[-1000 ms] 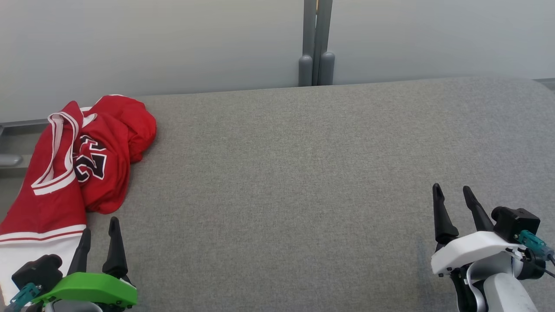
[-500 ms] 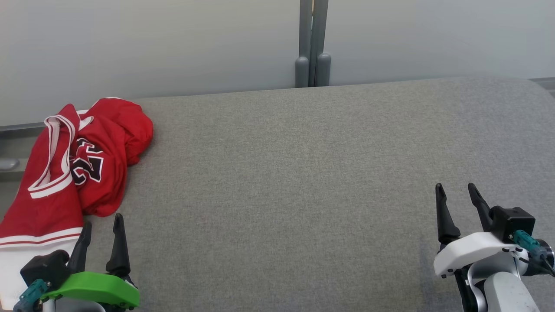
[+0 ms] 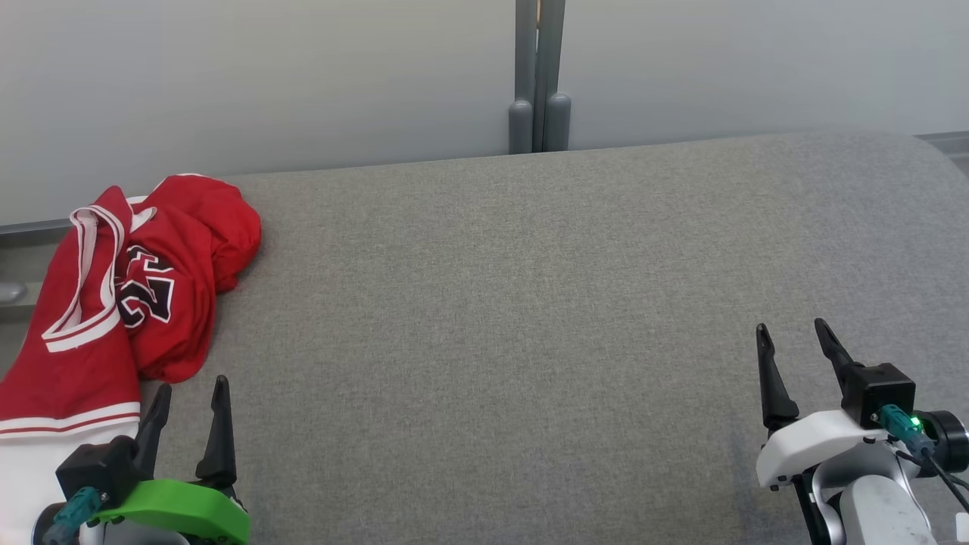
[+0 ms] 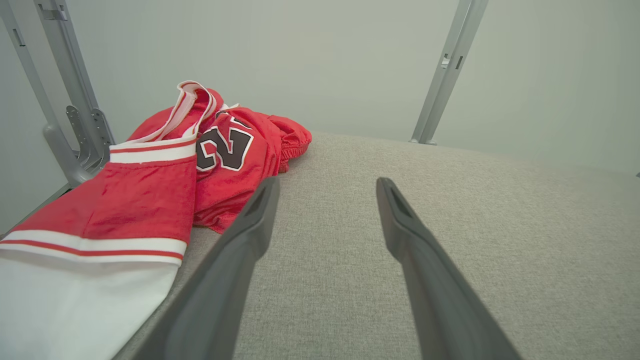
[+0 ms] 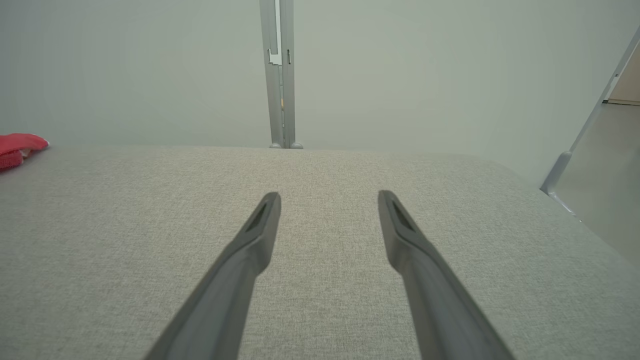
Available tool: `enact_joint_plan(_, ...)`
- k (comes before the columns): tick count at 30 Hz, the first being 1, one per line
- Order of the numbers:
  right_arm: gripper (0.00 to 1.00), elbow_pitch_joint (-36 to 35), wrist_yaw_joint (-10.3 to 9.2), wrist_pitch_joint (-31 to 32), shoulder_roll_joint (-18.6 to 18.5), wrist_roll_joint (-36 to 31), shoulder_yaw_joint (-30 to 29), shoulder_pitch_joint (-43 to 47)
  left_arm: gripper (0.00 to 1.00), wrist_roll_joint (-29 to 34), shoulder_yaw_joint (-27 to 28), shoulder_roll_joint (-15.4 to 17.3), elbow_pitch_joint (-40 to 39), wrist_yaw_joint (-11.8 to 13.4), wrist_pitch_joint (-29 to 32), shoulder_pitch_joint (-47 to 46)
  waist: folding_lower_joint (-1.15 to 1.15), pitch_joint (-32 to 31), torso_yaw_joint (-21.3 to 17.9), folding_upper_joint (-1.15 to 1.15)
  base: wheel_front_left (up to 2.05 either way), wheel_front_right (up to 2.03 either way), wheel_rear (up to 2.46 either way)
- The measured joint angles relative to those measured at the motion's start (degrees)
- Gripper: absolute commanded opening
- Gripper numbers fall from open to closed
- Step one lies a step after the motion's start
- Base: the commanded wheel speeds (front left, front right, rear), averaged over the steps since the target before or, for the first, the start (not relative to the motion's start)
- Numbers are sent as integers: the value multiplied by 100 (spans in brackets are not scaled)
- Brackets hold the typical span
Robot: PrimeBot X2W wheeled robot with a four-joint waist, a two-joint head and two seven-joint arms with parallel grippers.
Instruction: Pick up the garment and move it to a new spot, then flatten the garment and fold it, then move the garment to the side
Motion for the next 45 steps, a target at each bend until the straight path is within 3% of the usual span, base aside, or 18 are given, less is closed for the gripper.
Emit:
enact_joint_plan(17,100,56,0,-178,-7,-780,-23,-103,100,595,-75,92,66,-24,-175,-6,0,5,-61,0,0,0,0)
enact_joint_plan(45,100,109,1,-179,-12,-710,-75,-93,100,472,-157,82,118,-31,-176,-47,0,-32,-27,0,0,0,0)
